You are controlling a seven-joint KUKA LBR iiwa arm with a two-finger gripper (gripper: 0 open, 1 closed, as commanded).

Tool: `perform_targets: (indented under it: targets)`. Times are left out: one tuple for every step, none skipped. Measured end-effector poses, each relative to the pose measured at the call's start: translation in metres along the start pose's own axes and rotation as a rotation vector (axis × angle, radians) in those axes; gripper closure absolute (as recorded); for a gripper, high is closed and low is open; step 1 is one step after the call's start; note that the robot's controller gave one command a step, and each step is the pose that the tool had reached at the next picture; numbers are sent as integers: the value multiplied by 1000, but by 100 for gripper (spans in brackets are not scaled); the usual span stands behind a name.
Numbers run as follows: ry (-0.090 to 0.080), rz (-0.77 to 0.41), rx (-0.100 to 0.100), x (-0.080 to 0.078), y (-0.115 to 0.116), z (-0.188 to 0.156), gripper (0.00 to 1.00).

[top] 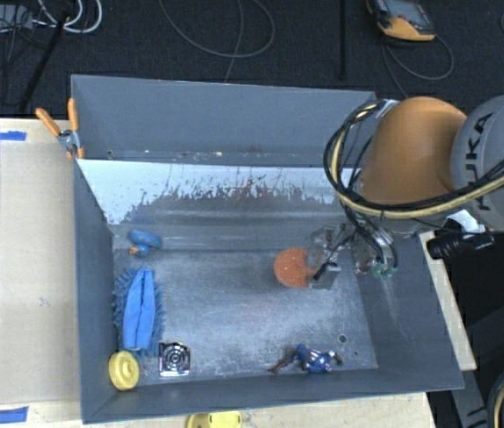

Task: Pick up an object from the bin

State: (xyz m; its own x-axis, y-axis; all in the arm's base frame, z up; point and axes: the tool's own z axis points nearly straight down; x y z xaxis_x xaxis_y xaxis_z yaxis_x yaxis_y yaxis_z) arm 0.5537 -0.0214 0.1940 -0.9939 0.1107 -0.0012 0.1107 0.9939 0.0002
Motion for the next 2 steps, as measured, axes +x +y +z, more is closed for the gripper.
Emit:
perform_targets:
  targets:
    - [0,-1,0,0,0,0,100]
    - [0,-7,0,2,7,-76,100]
